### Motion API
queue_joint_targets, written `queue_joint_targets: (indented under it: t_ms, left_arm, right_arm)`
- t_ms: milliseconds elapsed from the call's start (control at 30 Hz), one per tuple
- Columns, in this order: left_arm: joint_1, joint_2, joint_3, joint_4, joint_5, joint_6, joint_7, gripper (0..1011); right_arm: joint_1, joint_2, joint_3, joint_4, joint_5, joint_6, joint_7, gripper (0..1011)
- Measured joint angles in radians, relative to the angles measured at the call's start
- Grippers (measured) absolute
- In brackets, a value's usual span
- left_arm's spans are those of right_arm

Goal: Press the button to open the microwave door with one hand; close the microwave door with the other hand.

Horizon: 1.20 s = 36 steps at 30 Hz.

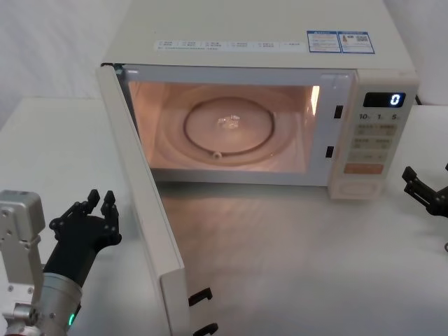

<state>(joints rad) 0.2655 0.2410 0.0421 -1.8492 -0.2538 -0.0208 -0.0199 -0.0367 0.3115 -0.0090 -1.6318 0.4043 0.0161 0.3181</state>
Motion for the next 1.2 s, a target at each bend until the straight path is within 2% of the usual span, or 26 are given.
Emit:
queue_joint_targets:
  t_ms: [100, 200, 300, 500, 733, 867, 967, 1000, 1100, 1200]
  left_arm:
    - [0.0, 0.0, 0.0, 0.0, 0.0, 0.0, 0.0, 180]
    - [0.0, 0.0, 0.0, 0.0, 0.0, 0.0, 0.0, 58]
    - [0.0, 0.0, 0.0, 0.0, 0.0, 0.0, 0.0, 5]
    - [0.0, 0.0, 0.0, 0.0, 0.0, 0.0, 0.0, 0]
    - [0.015, 0.028, -0.019, -0.018, 0.009, -0.009, -0.059, 0]
    - [0.04, 0.048, -0.049, -0.049, 0.008, -0.012, -0.09, 0]
    - [0.076, 0.059, -0.097, -0.088, -0.008, -0.015, -0.111, 0]
    - [0.076, 0.059, -0.097, -0.088, -0.008, -0.015, -0.111, 0]
    - [0.11, 0.061, -0.148, -0.125, -0.04, -0.017, -0.129, 0]
    - [0.145, 0.059, -0.206, -0.174, -0.094, -0.012, -0.157, 0]
  right_arm:
    - [0.0, 0.0, 0.0, 0.0, 0.0, 0.0, 0.0, 1002]
    - [0.0, 0.0, 0.0, 0.0, 0.0, 0.0, 0.0, 1002]
    - [0.0, 0.0, 0.0, 0.0, 0.0, 0.0, 0.0, 1002]
    - [0.0, 0.0, 0.0, 0.0, 0.0, 0.0, 0.0, 1002]
    - [0.0, 0.0, 0.0, 0.0, 0.0, 0.0, 0.0, 1002]
    - [0.0, 0.0, 0.0, 0.0, 0.0, 0.0, 0.0, 1002]
    - [0.0, 0.0, 0.0, 0.0, 0.0, 0.0, 0.0, 1002]
    - [0.0, 0.0, 0.0, 0.0, 0.0, 0.0, 0.0, 1002]
    - [0.0, 0.0, 0.0, 0.0, 0.0, 0.0, 0.0, 1002]
    - [0.0, 0.0, 0.0, 0.0, 0.0, 0.0, 0.0, 1002]
